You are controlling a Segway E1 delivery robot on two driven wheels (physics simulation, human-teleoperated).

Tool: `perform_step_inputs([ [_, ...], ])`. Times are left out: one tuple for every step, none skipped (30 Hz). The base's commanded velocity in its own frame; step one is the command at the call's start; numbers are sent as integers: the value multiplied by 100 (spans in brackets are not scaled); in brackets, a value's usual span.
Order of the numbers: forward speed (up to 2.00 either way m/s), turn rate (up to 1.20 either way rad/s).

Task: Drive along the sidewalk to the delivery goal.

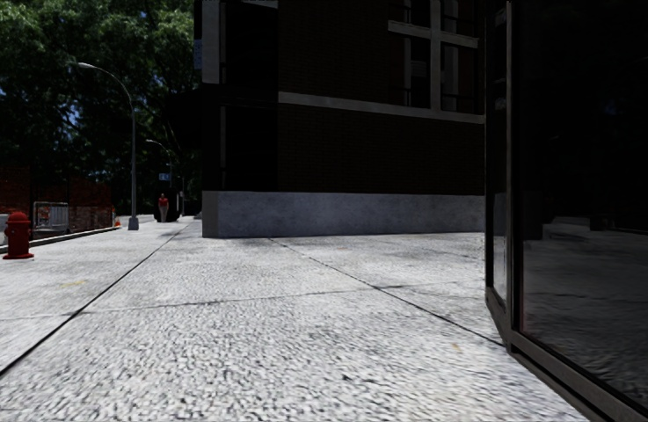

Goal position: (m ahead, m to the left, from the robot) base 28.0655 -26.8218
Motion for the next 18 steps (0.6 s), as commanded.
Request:
perform_step_inputs([
  [200,0],
  [200,0],
  [200,0],
  [200,0],
  [200,0],
  [200,0],
  [200,0],
  [200,-14],
  [200,-25],
  [200,-29],
  [200,-30],
  [200,-30],
  [200,-30],
  [200,-30],
  [200,-30],
  [200,-30],
  [200,-31],
  [200,-32],
])
